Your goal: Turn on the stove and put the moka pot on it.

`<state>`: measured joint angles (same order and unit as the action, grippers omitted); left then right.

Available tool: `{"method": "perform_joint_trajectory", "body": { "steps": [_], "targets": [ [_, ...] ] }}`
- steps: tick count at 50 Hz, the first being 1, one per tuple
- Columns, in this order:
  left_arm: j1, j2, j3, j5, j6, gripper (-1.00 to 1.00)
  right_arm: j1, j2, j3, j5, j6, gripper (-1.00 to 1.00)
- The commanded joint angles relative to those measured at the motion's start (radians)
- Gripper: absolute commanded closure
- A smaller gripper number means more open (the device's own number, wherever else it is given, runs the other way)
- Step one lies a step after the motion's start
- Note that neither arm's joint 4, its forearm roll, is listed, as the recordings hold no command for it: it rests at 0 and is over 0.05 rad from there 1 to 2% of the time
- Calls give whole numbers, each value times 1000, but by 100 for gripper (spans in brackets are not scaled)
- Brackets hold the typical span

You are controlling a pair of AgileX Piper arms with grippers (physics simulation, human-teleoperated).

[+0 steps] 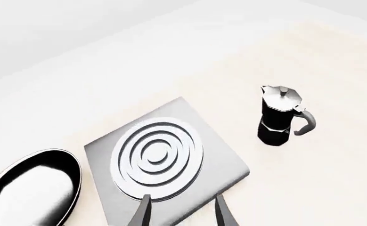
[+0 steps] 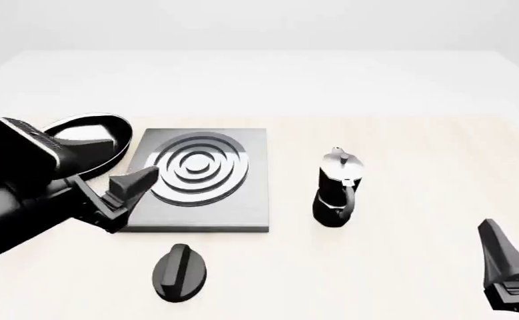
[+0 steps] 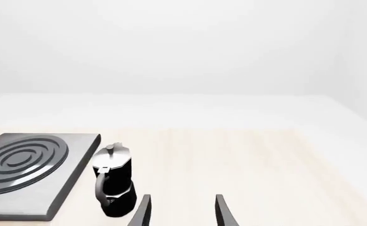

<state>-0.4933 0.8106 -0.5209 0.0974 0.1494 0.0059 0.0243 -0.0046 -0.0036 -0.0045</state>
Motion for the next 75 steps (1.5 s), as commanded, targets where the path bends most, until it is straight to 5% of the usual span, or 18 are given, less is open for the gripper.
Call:
{"method": "perform_joint_trajectory", "body": {
  "steps": [1,16,36,75],
  "targets": [
    [-119,222,-97,30,-51,-100,1,-4,4,5,9,-100],
    [-257,395,-136,28,-114,-100,-12,-16,4,25,14,-100],
    [-325,507,-116,-16,-195,-100,-16,-19,4,37,20,-100],
    [-317,633,-17,-152,-348,-100,-16,-21,4,52,25,-100]
  ]
}}
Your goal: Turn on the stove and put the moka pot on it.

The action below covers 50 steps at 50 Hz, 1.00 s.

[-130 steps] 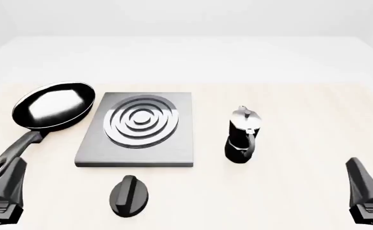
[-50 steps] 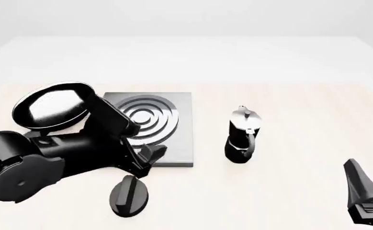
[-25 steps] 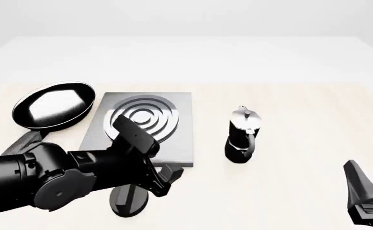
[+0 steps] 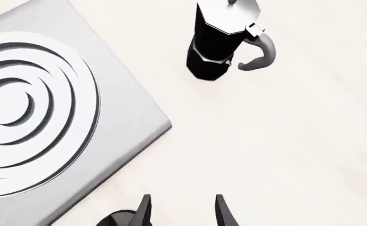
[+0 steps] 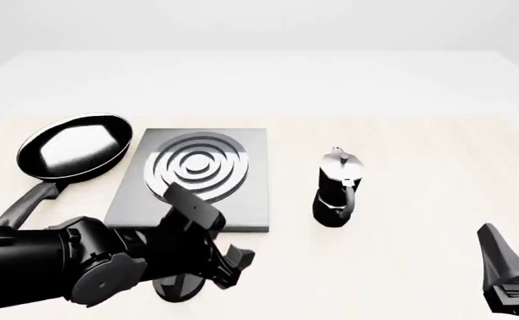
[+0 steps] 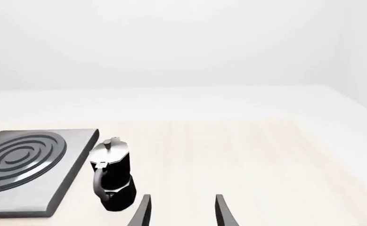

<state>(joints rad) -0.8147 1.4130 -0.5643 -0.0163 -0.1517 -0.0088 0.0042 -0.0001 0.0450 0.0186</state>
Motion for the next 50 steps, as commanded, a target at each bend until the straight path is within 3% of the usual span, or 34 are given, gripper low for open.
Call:
{"method": "perform_joint_trajectory", "body": {
  "steps": [1,50],
  "targets": [
    [10,35,30,-42,-55,-100,-1,-1,0,5,1,-100],
    [116,150,91,-161,-93,-100,3,6,0,8,-3,-100]
  ]
}}
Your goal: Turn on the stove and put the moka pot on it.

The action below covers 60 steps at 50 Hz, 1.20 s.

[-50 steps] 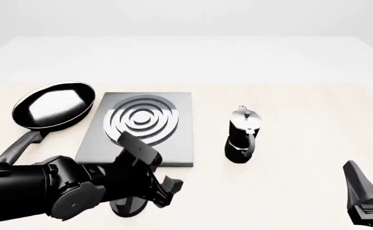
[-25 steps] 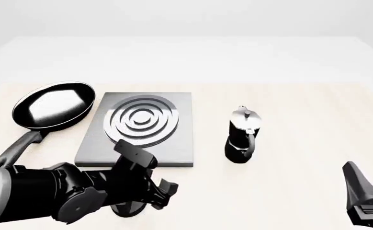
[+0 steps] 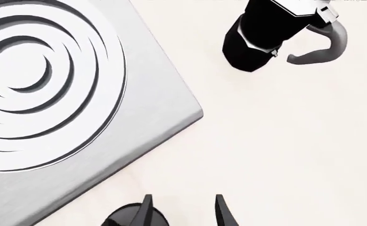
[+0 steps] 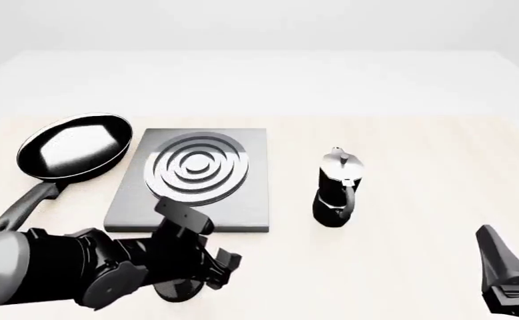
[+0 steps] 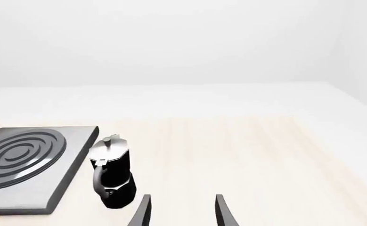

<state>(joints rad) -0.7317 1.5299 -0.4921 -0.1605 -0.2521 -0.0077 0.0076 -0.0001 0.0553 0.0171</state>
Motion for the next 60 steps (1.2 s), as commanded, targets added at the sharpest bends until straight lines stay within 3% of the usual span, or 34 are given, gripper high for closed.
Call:
{"method": "perform_joint_trajectory", "body": {
  "steps": [1,27,33,41,43,44,51,56,60],
  "targets": [
    [35,32,20,-17,7,-100,3,2,0,-2,-2,-100],
    [110,9,36,-25,41,-100,13,1,0,-1,-1,-100],
    [90,-273,13,104,67,-100,15,-2,0,0,-2,-100],
    [161,-734,-83,308,195,-100,19,3,0,-5,-5,-100],
    [200,-868,-94,342,274,-100,23,9,0,-12,-6,-100],
    [206,-905,-96,353,275,-100,23,11,0,-16,-6,-100],
    [299,-1194,-38,371,367,-100,34,33,0,-44,-10,-100],
    [357,-1354,3,379,336,-100,38,40,0,-53,-10,-100],
    [428,-1435,60,382,366,-100,41,45,0,-62,-12,-100]
  ]
}}
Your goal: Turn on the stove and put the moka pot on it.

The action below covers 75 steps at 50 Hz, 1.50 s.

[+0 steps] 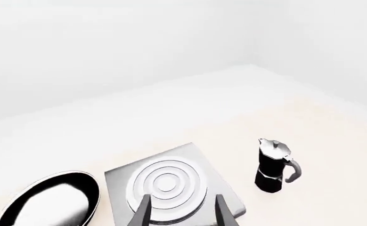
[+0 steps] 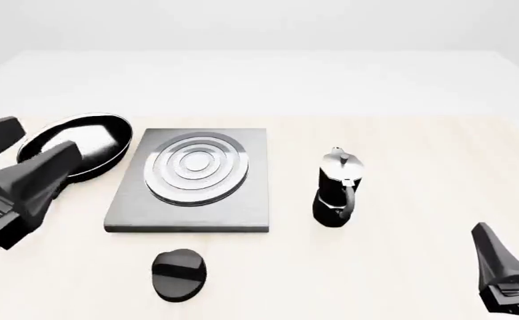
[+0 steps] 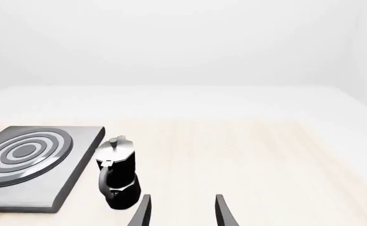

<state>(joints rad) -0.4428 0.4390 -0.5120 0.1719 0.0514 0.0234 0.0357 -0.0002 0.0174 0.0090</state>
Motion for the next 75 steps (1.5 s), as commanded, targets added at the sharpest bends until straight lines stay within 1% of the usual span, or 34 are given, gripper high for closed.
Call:
{"method": "perform_joint_trajectory", "body": {
  "steps": [1,3,5,9,10,13,16,20,21,22,25,26,27,30,32,34,35,36,37,42,43,45,50,52,55,56,57,58,63,64,65,66,69,75],
  "targets": [
    [133,-339,91,48,40,-100,11,21,0,-28,-4,-100],
    [177,-386,120,48,43,-100,12,25,0,-35,-6,-100],
    [197,-430,142,47,47,-100,12,24,0,-36,-6,-100],
    [250,-439,201,-22,71,-100,18,10,-1,-26,-4,-100],
    [264,-439,216,-35,57,-100,19,7,-1,-23,-3,-100],
    [295,-439,278,-71,72,-100,21,4,-1,-19,-3,-100],
    [300,-439,320,-122,72,-100,24,1,-1,-17,-4,-100],
    [335,-439,393,-190,97,-100,29,-4,0,-21,-6,-100],
    [332,-439,419,-226,103,-100,30,-4,0,-24,-5,-100],
    [330,-439,428,-232,93,-100,31,-5,0,-25,-5,-100],
    [352,-439,486,-289,121,-100,34,-9,-1,-27,-6,-100],
    [356,-439,497,-306,117,-100,34,-10,-2,-28,-5,-100],
    [376,-439,506,-296,88,-100,34,-16,-5,-26,-1,-100],
    [392,-439,511,-290,95,-100,37,-19,-5,-27,-5,-100],
    [407,-439,512,-299,117,-100,41,-19,-8,-25,-6,-100],
    [404,-439,512,-286,104,-100,45,-18,-11,-23,-8,-100],
    [422,-439,512,-281,102,-100,47,-18,-18,-20,-9,-100],
    [419,-439,512,-278,102,-100,47,-13,-26,-20,-9,-100],
    [414,-439,512,-274,123,-100,45,-15,-32,-17,-11,-100],
    [433,-439,512,-259,121,-100,50,-33,-67,19,-15,-100],
    [437,-439,512,-263,135,-100,54,-29,-79,23,-18,-100],
    [440,-439,512,-255,128,-100,52,-31,-93,33,-46,-100],
    [443,-439,512,-242,139,-100,71,-33,-137,60,-55,-100],
    [445,-439,512,-235,141,-100,83,-32,-143,67,-134,-100],
    [450,-439,512,-231,146,-100,113,-23,-166,94,-104,-100],
    [451,-439,512,-231,146,-100,118,-21,-169,97,-109,-100],
    [452,-439,512,-228,147,-100,126,2,-169,91,-139,-100],
    [452,-439,512,-227,147,-100,127,10,-171,88,-148,-100],
    [451,-439,512,-221,155,-100,152,69,-230,100,-151,-100],
    [453,-439,512,-219,159,-100,151,91,-239,95,-162,-100],
    [455,-439,512,-220,159,-100,157,119,-256,93,-158,-100],
    [454,-439,512,-219,157,-100,162,148,-271,93,-137,-100],
    [451,-439,512,-215,157,-100,157,207,-304,85,-140,-100],
    [449,-439,512,-199,156,-100,162,292,-355,79,-101,-100]
  ]
}}
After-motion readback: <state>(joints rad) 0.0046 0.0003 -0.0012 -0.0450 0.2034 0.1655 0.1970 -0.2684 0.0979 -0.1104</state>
